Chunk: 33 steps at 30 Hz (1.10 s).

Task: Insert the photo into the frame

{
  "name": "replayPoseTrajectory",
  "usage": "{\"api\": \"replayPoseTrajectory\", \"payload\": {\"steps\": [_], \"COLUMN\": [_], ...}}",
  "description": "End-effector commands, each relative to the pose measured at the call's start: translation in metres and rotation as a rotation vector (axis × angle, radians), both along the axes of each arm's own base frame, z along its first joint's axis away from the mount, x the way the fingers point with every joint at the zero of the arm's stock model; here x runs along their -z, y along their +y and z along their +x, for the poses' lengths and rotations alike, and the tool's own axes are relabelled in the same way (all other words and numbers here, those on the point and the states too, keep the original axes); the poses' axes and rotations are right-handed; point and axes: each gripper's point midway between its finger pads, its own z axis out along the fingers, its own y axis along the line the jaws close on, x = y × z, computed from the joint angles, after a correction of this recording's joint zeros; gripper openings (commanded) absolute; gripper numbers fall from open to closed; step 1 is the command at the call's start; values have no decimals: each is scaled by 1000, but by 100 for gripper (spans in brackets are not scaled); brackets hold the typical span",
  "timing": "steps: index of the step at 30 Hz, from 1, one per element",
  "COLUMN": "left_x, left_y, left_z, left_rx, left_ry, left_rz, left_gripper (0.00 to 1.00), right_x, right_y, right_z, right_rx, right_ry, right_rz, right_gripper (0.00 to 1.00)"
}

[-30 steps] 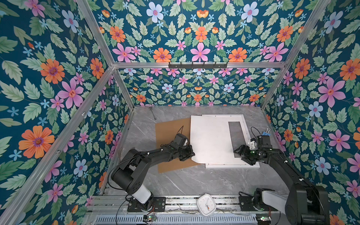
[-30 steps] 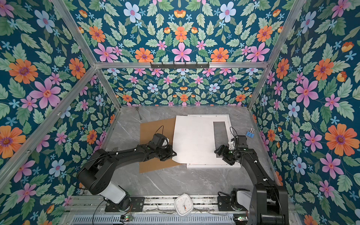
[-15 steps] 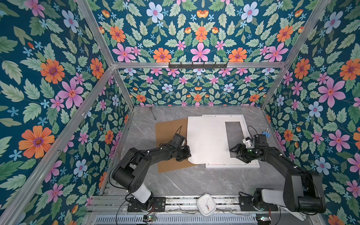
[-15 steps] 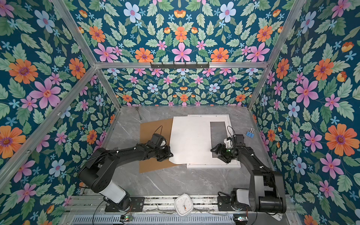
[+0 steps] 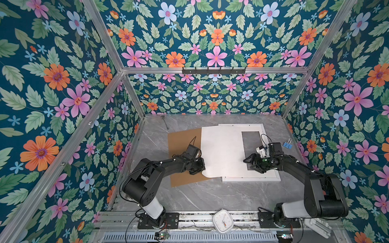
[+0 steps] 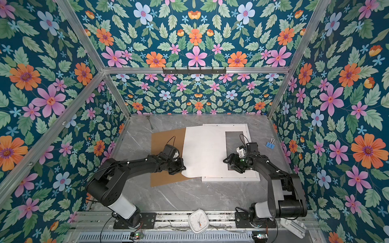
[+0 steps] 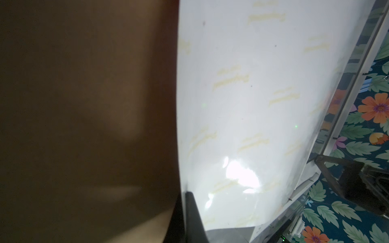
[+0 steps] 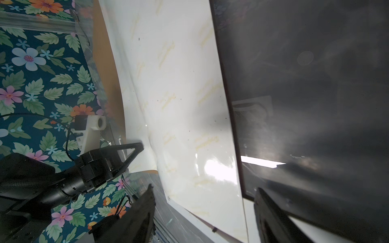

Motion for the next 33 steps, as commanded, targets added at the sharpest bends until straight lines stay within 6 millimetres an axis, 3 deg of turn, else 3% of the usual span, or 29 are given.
{"api": "replayPoseTrajectory", "payload": {"steps": [1,21,33], "left_x": [2,6,7], "left_y": [2,0,0], "left_z": [1,1,1], "left_rx": [8,11,12], "left_ry": [-10,0,4], "left_rz": [16,13,12], "left_gripper": [0,0,0], "right_x": [-2,6,-6], "right_y": [2,16,24], "right_z": [8,16,16], "right_rx": [-17,-68,-80], "right_ry": [-37,-44,-78], "right_rz": [0,24,91], "right_gripper": [74,72,70]}}
